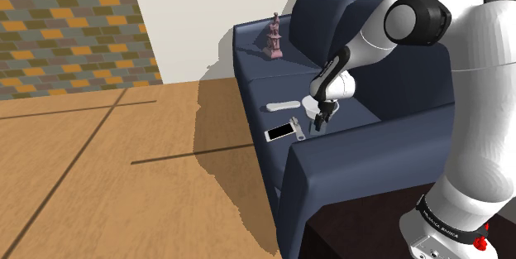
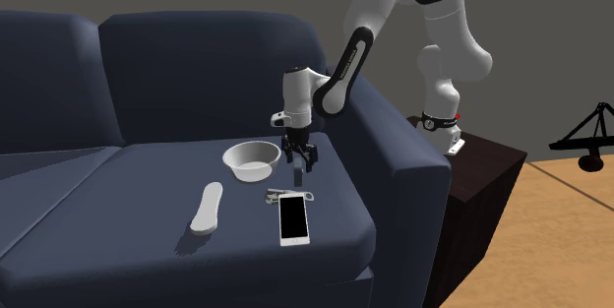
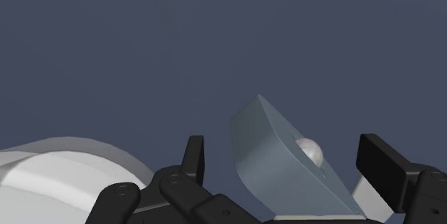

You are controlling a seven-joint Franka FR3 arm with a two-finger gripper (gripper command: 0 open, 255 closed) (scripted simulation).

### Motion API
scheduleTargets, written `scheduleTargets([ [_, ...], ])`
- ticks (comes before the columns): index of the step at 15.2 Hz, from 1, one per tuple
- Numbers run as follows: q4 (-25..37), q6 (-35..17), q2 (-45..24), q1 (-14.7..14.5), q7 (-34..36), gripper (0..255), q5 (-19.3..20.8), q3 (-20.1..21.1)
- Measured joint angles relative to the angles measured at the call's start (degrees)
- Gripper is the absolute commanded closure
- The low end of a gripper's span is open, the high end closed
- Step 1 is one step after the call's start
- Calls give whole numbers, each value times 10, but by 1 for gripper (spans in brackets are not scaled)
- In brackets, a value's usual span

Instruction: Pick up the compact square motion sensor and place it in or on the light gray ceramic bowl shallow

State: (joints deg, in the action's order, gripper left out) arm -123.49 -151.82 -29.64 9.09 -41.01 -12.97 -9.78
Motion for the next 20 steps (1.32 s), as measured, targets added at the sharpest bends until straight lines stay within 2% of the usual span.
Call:
scheduleTargets([
  [3, 0, -1, -1, 0, 0, 0, 0, 0],
  [4, 1, -1, -1, 0, 0, 255, 0, 0],
  [14, 1, -1, -1, 0, 0, 255, 0, 0],
  [20, -5, 28, 34, -7, 9, 255, 12, -11],
])
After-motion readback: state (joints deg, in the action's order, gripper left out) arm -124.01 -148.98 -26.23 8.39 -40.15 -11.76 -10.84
